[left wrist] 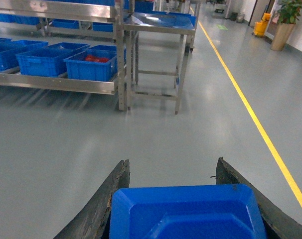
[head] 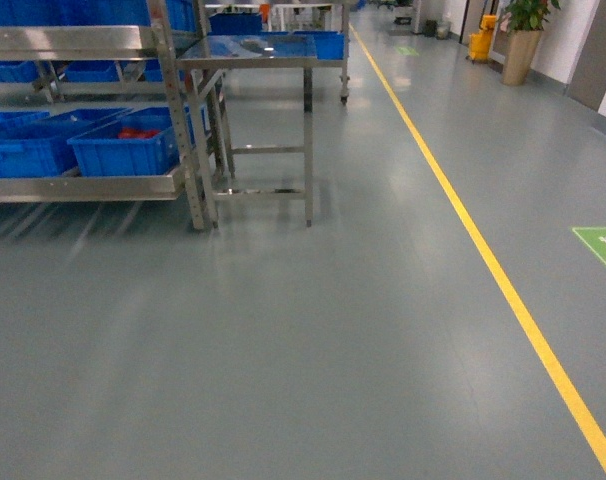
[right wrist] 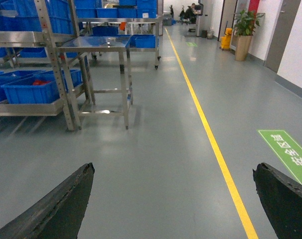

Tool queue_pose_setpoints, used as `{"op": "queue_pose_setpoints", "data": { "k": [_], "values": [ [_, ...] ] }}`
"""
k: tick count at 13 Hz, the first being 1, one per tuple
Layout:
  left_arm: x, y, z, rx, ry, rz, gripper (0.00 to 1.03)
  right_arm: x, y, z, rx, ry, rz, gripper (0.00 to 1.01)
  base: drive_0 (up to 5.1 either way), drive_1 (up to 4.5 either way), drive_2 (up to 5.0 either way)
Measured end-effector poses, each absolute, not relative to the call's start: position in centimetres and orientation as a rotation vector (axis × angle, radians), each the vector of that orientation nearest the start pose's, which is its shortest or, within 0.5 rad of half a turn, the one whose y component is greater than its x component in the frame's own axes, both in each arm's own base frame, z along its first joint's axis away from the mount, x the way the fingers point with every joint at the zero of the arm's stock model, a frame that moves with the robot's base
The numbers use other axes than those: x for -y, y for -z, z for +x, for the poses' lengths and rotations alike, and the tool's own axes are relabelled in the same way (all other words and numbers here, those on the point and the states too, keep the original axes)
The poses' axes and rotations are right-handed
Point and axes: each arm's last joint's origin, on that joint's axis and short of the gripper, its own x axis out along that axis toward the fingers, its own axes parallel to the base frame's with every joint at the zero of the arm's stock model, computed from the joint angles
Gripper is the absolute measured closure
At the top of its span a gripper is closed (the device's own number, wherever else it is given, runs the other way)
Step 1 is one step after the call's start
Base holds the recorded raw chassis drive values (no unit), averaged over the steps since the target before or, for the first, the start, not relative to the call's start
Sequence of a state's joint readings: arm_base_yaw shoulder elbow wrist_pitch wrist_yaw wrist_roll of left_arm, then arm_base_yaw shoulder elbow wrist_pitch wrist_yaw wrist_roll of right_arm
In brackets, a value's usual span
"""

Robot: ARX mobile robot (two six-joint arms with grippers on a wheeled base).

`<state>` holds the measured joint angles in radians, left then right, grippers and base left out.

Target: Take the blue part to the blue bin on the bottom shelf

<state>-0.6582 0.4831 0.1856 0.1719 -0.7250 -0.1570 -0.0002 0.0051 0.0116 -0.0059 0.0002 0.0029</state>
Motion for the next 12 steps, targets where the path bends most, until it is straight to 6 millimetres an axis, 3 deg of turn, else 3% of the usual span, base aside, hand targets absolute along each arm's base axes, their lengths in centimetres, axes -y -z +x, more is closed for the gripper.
{"op": "queue_pose_setpoints", "data": {
  "k": [12],
  "values": [
    [6.24,-19.99,11.21,-0.096,-0.074,-0.073,0.60,0.00,-16.69,9.73,0.005,0.000,0.002,0.03,0.0,4.21,-4.2]
  ]
}}
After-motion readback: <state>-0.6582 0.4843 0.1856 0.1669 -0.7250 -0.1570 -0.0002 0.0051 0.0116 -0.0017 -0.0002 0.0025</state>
